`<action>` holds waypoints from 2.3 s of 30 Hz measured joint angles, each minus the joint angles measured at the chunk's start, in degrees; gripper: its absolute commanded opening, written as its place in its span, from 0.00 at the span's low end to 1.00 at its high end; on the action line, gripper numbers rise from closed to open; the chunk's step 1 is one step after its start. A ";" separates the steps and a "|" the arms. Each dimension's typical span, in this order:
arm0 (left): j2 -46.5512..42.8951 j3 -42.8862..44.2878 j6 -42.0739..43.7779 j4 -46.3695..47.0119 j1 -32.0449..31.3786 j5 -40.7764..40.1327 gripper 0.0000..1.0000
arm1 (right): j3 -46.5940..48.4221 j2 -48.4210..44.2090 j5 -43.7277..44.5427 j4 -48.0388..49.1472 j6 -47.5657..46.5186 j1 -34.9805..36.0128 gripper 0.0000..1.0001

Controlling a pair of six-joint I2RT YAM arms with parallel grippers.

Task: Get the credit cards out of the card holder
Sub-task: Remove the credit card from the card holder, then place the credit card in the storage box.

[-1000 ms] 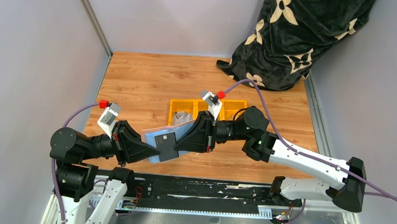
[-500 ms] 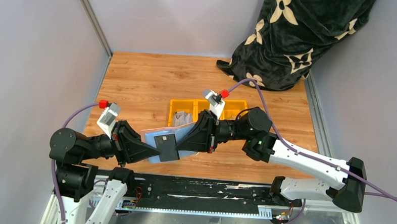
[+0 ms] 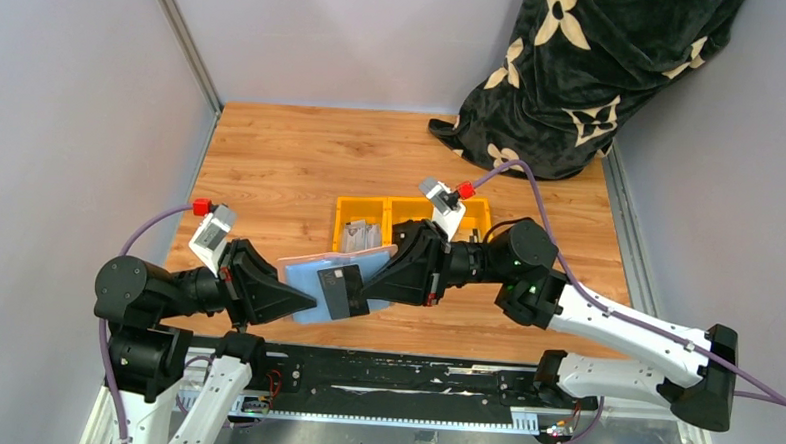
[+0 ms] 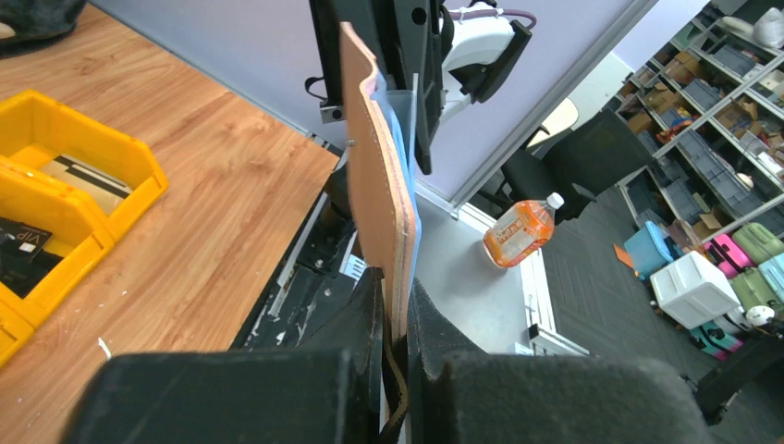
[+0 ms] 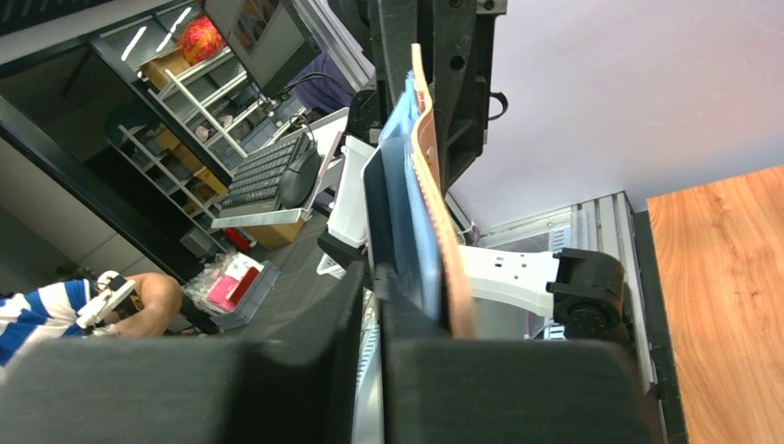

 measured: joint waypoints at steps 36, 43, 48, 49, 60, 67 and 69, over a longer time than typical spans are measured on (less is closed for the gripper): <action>0.52 11.47 25.90 -15.15 0.00 -6.21 0.00 | 2.60 -14.80 24.94 -35.71 -19.89 -4.90 0.00; 0.11 11.52 28.41 -16.48 0.00 -6.12 0.00 | 0.35 -3.13 26.21 -39.26 -18.51 -19.06 0.00; -2.45 11.43 32.74 -16.68 0.00 -6.32 0.00 | 0.33 9.55 26.47 -39.78 -18.86 -22.12 0.00; -3.93 10.88 35.28 -16.46 0.00 -7.17 0.00 | 0.33 12.07 26.49 -39.47 -19.08 -22.53 0.00; -17.55 0.72 68.48 -16.79 0.72 -14.34 0.00 | 2.64 29.64 25.99 -36.20 -20.79 -23.26 0.00; -20.70 -2.89 83.21 -17.29 2.16 -12.94 0.00 | 4.61 33.86 26.40 -35.17 -21.29 -23.47 0.23; -20.70 -3.37 85.48 -17.31 2.45 -12.15 0.00 | 4.94 34.01 26.91 -35.08 -21.46 -23.47 0.34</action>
